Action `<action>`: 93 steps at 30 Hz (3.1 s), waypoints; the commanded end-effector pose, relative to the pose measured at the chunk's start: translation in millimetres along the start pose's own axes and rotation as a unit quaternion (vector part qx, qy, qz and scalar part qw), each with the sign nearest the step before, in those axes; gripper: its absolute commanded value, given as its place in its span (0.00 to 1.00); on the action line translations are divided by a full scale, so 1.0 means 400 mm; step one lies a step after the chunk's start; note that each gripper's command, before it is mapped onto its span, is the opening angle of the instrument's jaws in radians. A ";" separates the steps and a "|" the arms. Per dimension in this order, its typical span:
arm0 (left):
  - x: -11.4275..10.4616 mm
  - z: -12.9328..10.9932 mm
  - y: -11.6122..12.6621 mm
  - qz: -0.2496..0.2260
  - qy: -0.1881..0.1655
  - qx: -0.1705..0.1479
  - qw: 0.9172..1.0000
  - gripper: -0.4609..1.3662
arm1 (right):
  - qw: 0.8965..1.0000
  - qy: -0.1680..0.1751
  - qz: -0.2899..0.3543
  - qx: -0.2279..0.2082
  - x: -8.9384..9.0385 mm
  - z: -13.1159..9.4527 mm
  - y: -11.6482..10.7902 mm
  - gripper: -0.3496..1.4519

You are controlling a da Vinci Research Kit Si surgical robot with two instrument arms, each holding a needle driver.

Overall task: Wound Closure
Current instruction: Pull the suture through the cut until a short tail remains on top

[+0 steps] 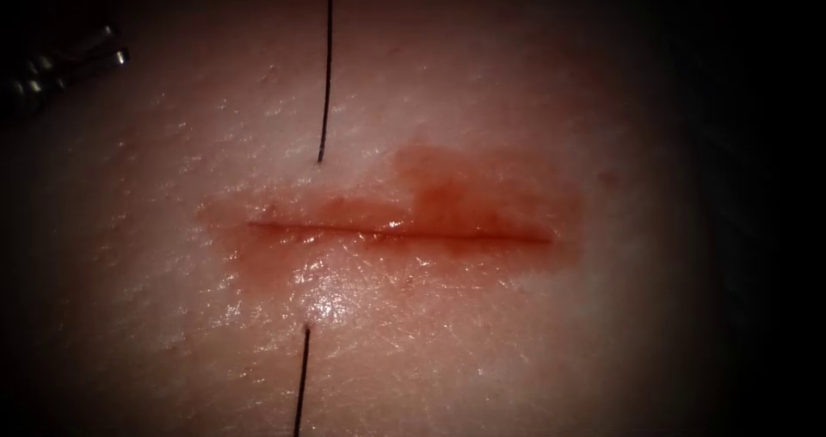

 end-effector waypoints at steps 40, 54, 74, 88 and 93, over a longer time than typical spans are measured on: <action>-0.0003 0.0001 0.0003 0.001 0.000 -0.003 1.000 0.06 | 0.982 -0.032 -0.026 -0.182 -0.0168 -0.0331 0.0260 0.95; -0.0003 -0.0001 0.0003 0.001 0.001 -0.003 1.000 0.06 | 0.984 -0.044 -0.039 -0.168 -0.0192 -0.0210 0.0261 0.96; -0.0001 -0.0004 0.0000 0.000 0.001 -0.003 1.000 0.06 | 0.985 -0.041 -0.051 -0.160 -0.0215 -0.0089 0.0280 0.95; 0.0000 -0.0006 0.0000 0.001 0.001 -0.003 1.000 0.06 | 0.993 -0.051 -0.055 -0.090 -0.0220 -0.0101 0.0262 0.00; 0.0000 -0.0007 0.0000 0.001 0.001 -0.004 1.000 0.06 | 0.994 -0.048 -0.056 -0.085 -0.0218 -0.0113 0.0255 0.00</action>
